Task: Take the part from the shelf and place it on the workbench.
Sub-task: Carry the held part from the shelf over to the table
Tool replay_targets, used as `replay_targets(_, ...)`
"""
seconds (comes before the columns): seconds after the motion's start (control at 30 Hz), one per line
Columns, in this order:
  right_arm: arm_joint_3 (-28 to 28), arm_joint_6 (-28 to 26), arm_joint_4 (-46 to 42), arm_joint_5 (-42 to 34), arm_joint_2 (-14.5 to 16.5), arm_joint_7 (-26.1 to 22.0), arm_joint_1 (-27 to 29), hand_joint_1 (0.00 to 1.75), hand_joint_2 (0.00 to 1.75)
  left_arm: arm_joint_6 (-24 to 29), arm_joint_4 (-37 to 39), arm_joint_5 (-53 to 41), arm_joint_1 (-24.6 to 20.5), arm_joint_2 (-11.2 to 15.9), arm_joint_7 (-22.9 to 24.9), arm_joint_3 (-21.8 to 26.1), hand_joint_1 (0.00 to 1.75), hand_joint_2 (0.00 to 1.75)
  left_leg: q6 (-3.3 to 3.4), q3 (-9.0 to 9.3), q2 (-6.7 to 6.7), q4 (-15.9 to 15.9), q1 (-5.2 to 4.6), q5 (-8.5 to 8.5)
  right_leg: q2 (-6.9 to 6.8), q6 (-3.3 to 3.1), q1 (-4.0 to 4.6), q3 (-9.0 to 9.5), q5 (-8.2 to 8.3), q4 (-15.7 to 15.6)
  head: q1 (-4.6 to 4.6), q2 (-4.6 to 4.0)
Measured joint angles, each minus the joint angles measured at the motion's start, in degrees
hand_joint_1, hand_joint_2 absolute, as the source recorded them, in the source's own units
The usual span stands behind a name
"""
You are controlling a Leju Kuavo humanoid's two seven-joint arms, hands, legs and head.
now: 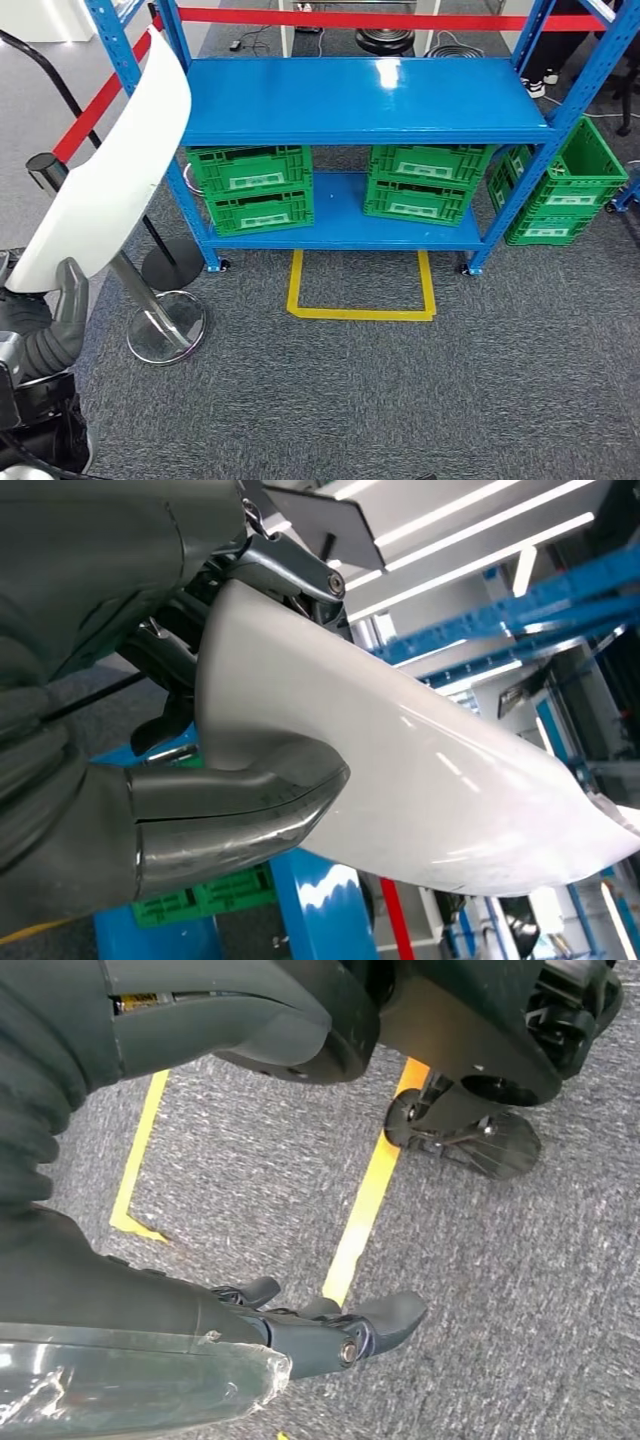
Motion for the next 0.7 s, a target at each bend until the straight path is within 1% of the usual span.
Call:
replay_targets(0.03, 0.0, 0.0, 0.0, -0.01, 0.0, -0.01, 0.0, 0.0, 1.75, 0.0, -0.01, 0.01, 0.04, -0.05, 0.0, 0.0, 1.68, 1.75, 0.22, -0.34, 0.03, 0.02, 0.03, 0.32, 0.02, 0.23, -0.03, -1.43, -2.21, 3.48, 0.12, 0.0)
replay_targets(0.07, -0.01, 0.0, 0.0, -0.02, -0.01, -0.01, 0.0, 0.0, 1.75, 0.0, -0.01, 0.05, 0.11, -0.14, 0.0, 0.01, 1.68, 1.75, 0.36, -0.74, 0.04, 0.07, 0.01, 0.65, 0.02, 0.43, -0.03, -2.94, -4.48, 7.64, 0.22, 0.0)
replay_targets(0.1, -0.02, 0.01, 0.0, -0.03, -0.03, -0.01, 0.01, 0.0, 1.75, -0.04, -0.01, 0.26, 0.2, -0.22, 0.01, 0.01, 1.68, 1.75, 0.4, -1.15, 0.05, 0.11, -0.01, 0.96, 0.01, 0.57, -0.03, -4.13, -6.07, 11.15, 0.23, 0.0)
replay_targets(0.13, -0.03, 0.04, 0.0, -0.05, -0.07, -0.02, 0.04, 0.0, 1.75, -0.21, -0.01, 0.73, 0.28, -0.33, 0.03, 0.02, 1.68, 1.75, 0.39, -1.52, 0.05, 0.17, -0.02, 1.24, 0.02, 0.64, -0.02, -4.47, -6.7, 13.01, 0.23, 0.0)
replay_targets(0.17, -0.07, 0.11, 0.0, -0.13, -0.12, -0.02, 0.08, 0.0, 1.75, -0.56, -0.01, 1.57, 0.38, -0.46, 0.1, 0.02, 1.68, 1.75, 0.34, -1.83, 0.03, 0.24, -0.03, 1.47, 0.01, 0.64, -0.02, -3.66, -6.28, 12.6, 0.24, 0.0)
replay_targets(0.2, -0.1, 0.2, 0.0, -0.28, -0.16, -0.04, 0.11, 0.0, 1.75, -1.15, -0.01, 2.77, 0.48, -0.61, 0.21, 0.02, 1.68, 1.75, 0.25, -2.06, 0.01, 0.36, -0.02, 1.64, 0.0, 0.58, -0.03, -1.55, -4.92, 9.65, 0.24, 0.0)
replay_targets(0.23, -0.14, 0.32, 0.0, -0.51, -0.19, -0.07, 0.11, 0.0, 1.75, -2.06, -0.01, 4.34, 0.56, -0.77, 0.39, 0.02, 1.68, 1.75, 0.13, -2.25, 0.0, 0.56, -0.01, 1.75, -0.02, 0.49, -0.03, 1.29, -3.36, 5.25, 0.25, 0.0)
replay_targets(0.27, -0.17, 0.5, 0.0, -0.72, -0.21, -0.1, 0.04, 0.0, 1.75, -3.1, -0.01, 5.95, 0.63, -0.91, 0.56, 0.02, 1.68, 1.75, -0.07, -2.47, -0.01, 0.82, -0.11, 1.8, -0.01, 0.26, 0.02, 3.82, -2.31, 1.08, 0.24, 0.0)
replay_targets(0.3, -0.2, 0.67, 0.0, -0.87, -0.21, -0.14, -0.05, 0.0, 1.75, -4.19, -0.01, 7.44, 0.7, -1.02, 0.7, 0.02, 1.68, 1.75, -0.31, -2.71, -0.02, 1.08, -0.21, 1.87, 0.04, -0.08, 0.07, 5.67, -1.62, -2.05, 0.21, 0.0)
replay_targets(0.33, -0.23, 0.83, 0.0, -0.95, -0.22, -0.17, -0.11, 0.0, 1.75, -5.14, -0.01, 8.67, 0.77, -1.1, 0.8, 0.02, 1.68, 1.75, -0.59, -2.94, -0.01, 1.27, -0.29, 2.0, 0.1, -0.45, 0.14, 6.47, -1.47, -3.53, 0.18, 0.0)
replay_targets(0.37, -0.28, 0.96, 0.0, -0.95, -0.23, -0.18, -0.1, 0.0, 1.75, -5.79, -0.01, 9.42, 0.85, -1.16, 0.84, 0.0, 1.68, 1.75, -0.92, -3.16, -0.01, 1.35, -0.34, 2.19, 0.18, -0.87, 0.25, 6.45, -1.47, -3.73, 0.15, 0.0)
replay_targets(0.43, -0.5, 1.05, 0.0, -0.95, -0.24, -0.18, 0.03, 0.0, 1.75, -6.35, -0.01, 10.19, 1.0, -1.24, 0.86, -0.03, 1.68, 1.75, -1.52, -3.51, -0.05, 1.55, -0.24, 2.31, 0.19, -1.67, 0.15, 6.08, -0.89, -3.74, 0.14, 0.0)
replay_targets(0.47, -0.61, 1.07, 0.0, -0.95, -0.24, -0.17, 0.07, 0.0, 1.75, -6.4, -0.01, 10.32, 1.06, -1.26, 0.87, -0.04, 1.68, 1.75, -1.87, -3.93, -0.07, 2.33, -0.18, 1.63, 0.16, -2.06, 0.03, 5.87, -0.63, -3.79, 0.05, 0.0)
replay_targets(0.5, -0.7, 1.09, 0.0, -0.95, -0.24, -0.18, 0.07, 0.0, 1.75, -6.39, -0.01, 10.4, 1.11, -1.26, 0.89, -0.04, 1.68, 1.75, -2.24, -4.82, -0.1, 4.26, -0.11, 0.18, 0.13, -2.42, -0.12, 5.62, -0.36, -3.87, -0.07, 0.0)
replay_targets(0.53, -0.75, 1.1, 0.0, -0.95, -0.24, -0.18, 0.06, 0.0, 1.75, -6.39, -0.01, 10.43, 1.16, -1.26, 0.91, -0.05, 1.68, 1.75, -2.6, -6.24, -0.11, 7.48, 0.01, -1.9, 0.1, -2.65, -0.18, 5.29, -0.13, -3.88, -0.2, 0.0)
replay_targets(0.57, -0.79, 1.1, 0.0, -0.95, -0.24, -0.18, 0.07, 0.0, 1.75, -6.4, -0.01, 10.45, 1.21, -1.26, 0.92, -0.06, 1.68, 1.75, -2.89, -8.01, -0.11, 11.56, 0.14, -4.15, 0.07, -2.76, -0.2, 4.93, 0.07, -3.87, -0.3, 0.0)
replay_targets(0.6, -0.82, 1.11, 0.0, -0.95, -0.24, -0.18, 0.09, 0.0, 1.75, -6.41, -0.01, 10.47, 1.3, -1.26, 0.93, -0.07, 1.68, 1.75, -3.09, -9.69, -0.11, 15.52, 0.28, -5.95, 0.05, -2.77, -0.21, 4.57, 0.27, -3.86, -0.31, 0.0)
replay_targets(0.63, -0.85, 1.12, 0.0, -0.95, -0.24, -0.18, 0.12, 0.0, 1.75, -6.43, 0.0, 10.49, 1.38, -1.26, 0.94, -0.08, 1.68, 1.75, -3.22, -10.67, -0.11, 18.09, 0.4, -6.76, 0.03, -2.7, -0.22, 4.25, 0.47, -3.84, -0.31, 0.0)
replay_targets(0.67, -0.88, 1.14, 0.0, -0.95, -0.24, -0.18, 0.13, 0.0, 1.75, -6.43, 0.01, 10.5, 1.44, -1.26, 0.95, -0.09, 1.68, 1.75, -3.26, -10.59, -0.11, 18.48, 0.5, -6.41, 0.03, -2.6, -0.24, 4.0, 0.65, -3.83, -0.31, 0.0)
replay_targets(0.7, -0.9, 1.15, 0.0, -0.95, -0.24, -0.17, 0.14, 0.0, 1.75, -6.43, 0.01, 10.51, 1.47, -1.26, 0.95, -0.09, 1.68, 1.75, -3.26, -9.35, -0.11, 16.54, 0.58, -5.05, 0.05, -2.47, -0.28, 3.85, 0.81, -3.83, -0.31, 0.0)
